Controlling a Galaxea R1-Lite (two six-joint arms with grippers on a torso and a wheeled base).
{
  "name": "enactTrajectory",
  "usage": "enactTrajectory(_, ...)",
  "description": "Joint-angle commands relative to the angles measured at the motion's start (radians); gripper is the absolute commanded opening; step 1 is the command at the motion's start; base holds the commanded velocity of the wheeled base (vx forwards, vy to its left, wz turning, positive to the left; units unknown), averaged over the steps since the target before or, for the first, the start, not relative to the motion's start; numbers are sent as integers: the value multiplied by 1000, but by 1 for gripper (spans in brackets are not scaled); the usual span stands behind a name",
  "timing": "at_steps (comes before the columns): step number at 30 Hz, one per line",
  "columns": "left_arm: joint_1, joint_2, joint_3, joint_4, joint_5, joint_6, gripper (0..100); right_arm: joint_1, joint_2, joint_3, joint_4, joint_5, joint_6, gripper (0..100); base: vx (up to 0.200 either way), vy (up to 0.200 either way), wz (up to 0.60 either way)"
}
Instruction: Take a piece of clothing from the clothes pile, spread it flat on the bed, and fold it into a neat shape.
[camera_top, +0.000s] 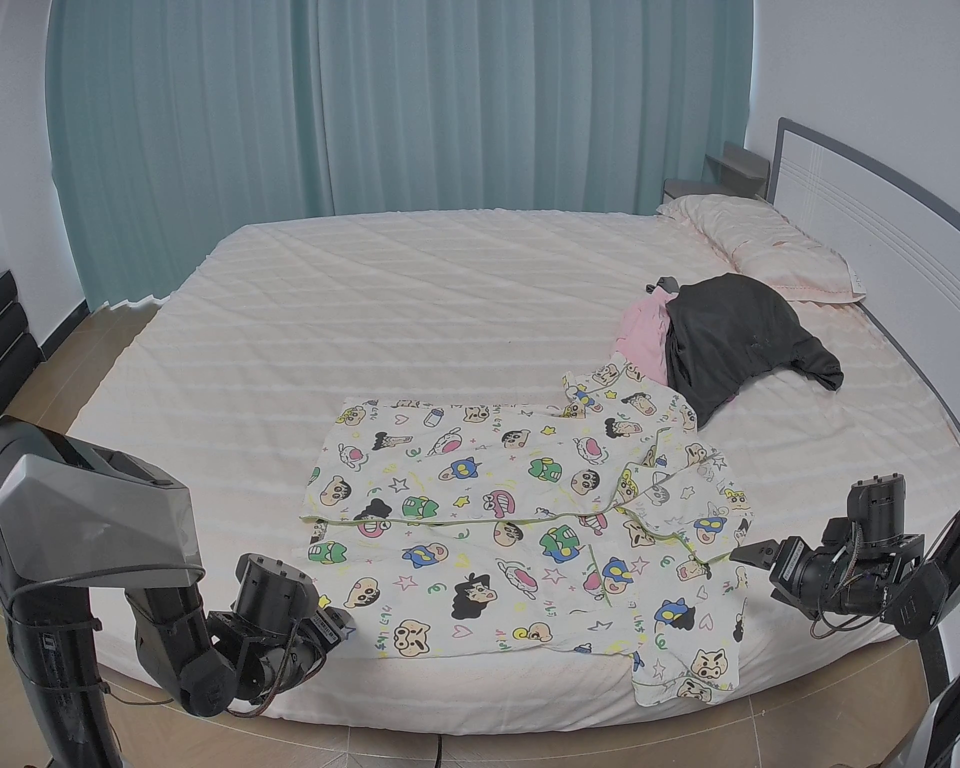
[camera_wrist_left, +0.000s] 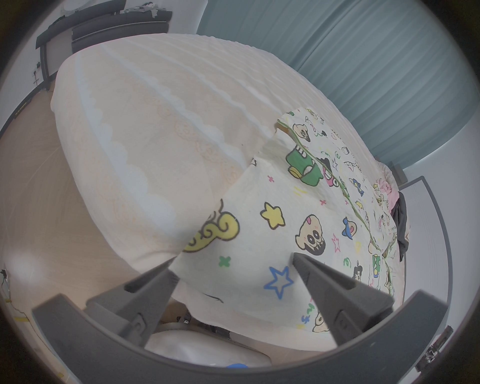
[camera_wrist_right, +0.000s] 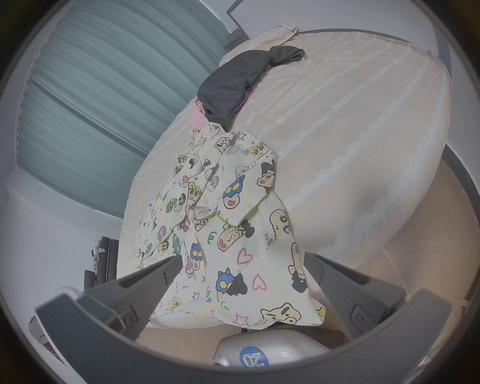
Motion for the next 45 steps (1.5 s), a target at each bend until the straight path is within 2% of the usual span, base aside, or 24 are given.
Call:
enactTrajectory(1,2,9,-2,-5,2,-2,0,1,5,0,0,1,-1,100,0,0,0)
enactTrajectory(4,-4,-34,24,-5,42,-3,0,1,10,4,2,-6,-4,100,0,0,0)
enactTrajectory(12,-6,-151,76,-2,55,-2,0,-3,20,-20,0,-6,-27,100,0,0,0)
enactTrajectory(17,4,-186,70,1,55,1,0,4,51,-54,6,-1,-87,100,0,0,0)
enactTrajectory(23,11,-183,21,4,54,38,0,5,189,-120,3,-6,-156,100,0,0,0)
enactTrajectory(32,73,-181,3,1,51,58,0,1,322,-235,6,-7,-227,100,0,0,0)
enactTrajectory(36,102,-178,6,-2,48,63,0,-1,382,-256,3,1,-316,100,0,0,0)
enactTrajectory(41,93,-166,6,-4,45,63,0,4,427,-284,5,2,-331,100,0,0,0)
enactTrajectory(42,90,-161,7,-5,45,63,0,4,434,-292,3,4,-335,0,0,0,0)
enactTrajectory(45,88,-158,10,-5,45,63,0,4,467,-324,3,16,-334,0,0,0,0)
